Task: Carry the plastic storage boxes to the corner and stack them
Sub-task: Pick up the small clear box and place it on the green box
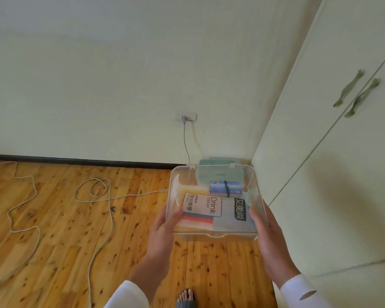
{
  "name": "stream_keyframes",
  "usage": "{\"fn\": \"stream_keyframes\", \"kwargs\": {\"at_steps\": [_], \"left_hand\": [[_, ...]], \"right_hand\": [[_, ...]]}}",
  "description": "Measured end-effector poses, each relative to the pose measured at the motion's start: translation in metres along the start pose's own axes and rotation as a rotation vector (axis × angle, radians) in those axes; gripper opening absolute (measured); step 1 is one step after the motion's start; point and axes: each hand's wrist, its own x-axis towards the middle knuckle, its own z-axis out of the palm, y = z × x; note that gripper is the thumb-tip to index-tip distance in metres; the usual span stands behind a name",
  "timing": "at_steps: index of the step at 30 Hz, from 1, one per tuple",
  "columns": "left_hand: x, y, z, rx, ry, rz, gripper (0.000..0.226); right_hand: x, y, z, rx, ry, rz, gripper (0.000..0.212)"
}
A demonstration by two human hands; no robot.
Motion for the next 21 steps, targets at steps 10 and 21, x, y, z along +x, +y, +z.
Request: {"fn": "stream_keyframes", "kwargs": {"at_steps": [10, 21], "left_hand": [[0.106, 0.023, 0.006, 0.011, -0.012, -0.046, 0.042], [0.219, 0.032, 0.065, 0.041, 0.024, -0.113, 0.037]], "right_hand": [[0.089, -0.013, 0.019, 0.04, 0.037, 0.02, 0.03], [0.209, -0.021, -0.013, 0.109, 0.019, 0.026, 0.047]]}}
